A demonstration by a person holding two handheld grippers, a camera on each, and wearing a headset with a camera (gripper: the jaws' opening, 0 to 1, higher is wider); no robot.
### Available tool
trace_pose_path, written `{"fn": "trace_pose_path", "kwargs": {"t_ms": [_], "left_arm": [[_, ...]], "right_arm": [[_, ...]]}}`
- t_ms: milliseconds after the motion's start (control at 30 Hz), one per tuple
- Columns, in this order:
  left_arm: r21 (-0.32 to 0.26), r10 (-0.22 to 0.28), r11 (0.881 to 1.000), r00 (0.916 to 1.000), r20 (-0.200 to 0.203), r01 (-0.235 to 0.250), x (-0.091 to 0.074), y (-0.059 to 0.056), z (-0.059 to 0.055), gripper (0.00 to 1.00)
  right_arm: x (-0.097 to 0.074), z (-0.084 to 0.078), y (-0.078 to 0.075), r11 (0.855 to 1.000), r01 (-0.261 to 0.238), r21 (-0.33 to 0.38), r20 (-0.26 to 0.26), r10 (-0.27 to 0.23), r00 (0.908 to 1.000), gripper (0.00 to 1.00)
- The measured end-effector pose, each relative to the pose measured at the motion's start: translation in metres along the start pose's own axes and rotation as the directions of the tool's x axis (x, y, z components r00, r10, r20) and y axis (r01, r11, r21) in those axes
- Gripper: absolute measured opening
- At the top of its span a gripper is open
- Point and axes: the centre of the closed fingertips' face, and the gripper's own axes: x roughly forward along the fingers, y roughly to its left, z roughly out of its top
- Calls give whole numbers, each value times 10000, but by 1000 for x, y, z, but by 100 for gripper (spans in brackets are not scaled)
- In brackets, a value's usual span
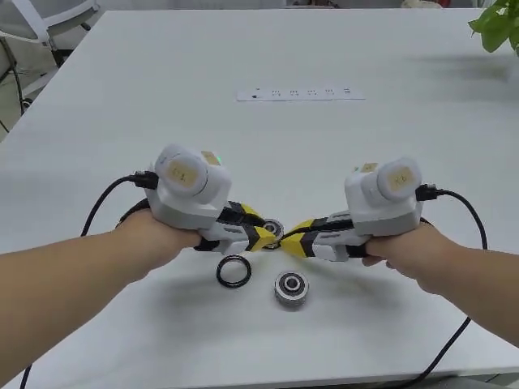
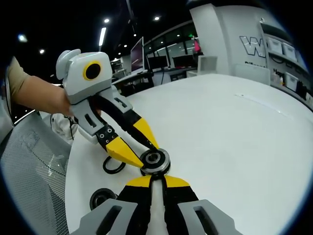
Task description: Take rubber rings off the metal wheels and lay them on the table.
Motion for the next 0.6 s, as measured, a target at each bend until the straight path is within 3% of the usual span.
{"fn": "trace_pose_path", "kwargs": {"t_ms": [333, 400, 600], "left_arm": [[164, 221, 9996, 9998, -12, -221, 1, 1, 0, 16], [146, 420, 9990, 9991, -52, -419, 0, 5, -1, 14], [297, 491, 9984, 9988, -11, -490, 0, 2, 1, 14]], "right_arm": [[0, 0, -3, 9999, 98, 84, 26, -99, 9999, 3], [0, 0, -4, 9995, 137, 283, 82, -140, 9999, 2], [-1, 0, -5, 9950, 288, 960, 183, -307, 9994, 0]]}}
